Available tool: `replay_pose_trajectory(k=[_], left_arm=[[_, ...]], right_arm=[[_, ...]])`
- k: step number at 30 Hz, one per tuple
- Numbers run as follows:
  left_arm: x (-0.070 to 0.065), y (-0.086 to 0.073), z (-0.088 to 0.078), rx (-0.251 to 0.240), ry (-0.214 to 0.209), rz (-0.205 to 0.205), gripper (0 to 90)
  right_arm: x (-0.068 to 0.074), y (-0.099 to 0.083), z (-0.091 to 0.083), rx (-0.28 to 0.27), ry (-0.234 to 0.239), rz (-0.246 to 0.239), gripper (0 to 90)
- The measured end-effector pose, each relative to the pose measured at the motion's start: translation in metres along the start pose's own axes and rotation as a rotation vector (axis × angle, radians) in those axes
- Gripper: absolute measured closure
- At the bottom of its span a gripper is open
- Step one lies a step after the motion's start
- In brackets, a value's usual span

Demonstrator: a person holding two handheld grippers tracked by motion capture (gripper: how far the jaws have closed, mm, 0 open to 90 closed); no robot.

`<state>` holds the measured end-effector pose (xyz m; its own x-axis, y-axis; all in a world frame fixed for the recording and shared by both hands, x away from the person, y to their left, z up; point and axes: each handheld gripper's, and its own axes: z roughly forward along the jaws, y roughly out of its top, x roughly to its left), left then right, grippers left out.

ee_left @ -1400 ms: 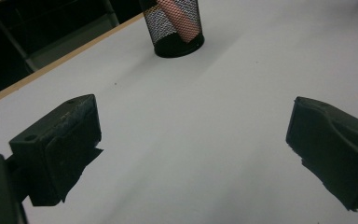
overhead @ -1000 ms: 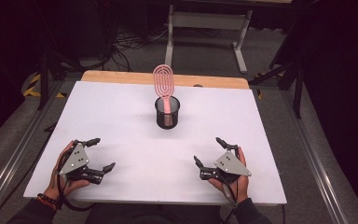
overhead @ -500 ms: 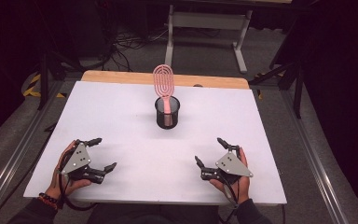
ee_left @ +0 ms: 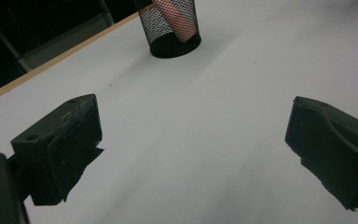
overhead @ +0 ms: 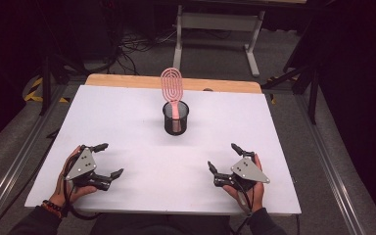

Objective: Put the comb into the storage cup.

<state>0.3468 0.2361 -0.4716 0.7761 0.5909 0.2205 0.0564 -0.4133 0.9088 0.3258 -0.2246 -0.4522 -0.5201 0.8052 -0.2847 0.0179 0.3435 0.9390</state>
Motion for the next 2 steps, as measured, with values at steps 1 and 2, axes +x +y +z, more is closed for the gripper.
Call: replay_pose_trajectory(k=[1, 2], left_arm=[[0.0000, 0.0001, 0.0001, -0.001, 0.000, 0.004, 4.3], [-0.0001, 0.0005, 0.0000, -0.002, 0.003, 0.005, 4.3]], right_arm=[[0.0001, -0.0008, 0.0006, 0.004, 0.001, -0.002, 7.3], [0.0001, -0.0008, 0.0006, 0.004, 0.001, -0.002, 7.3]])
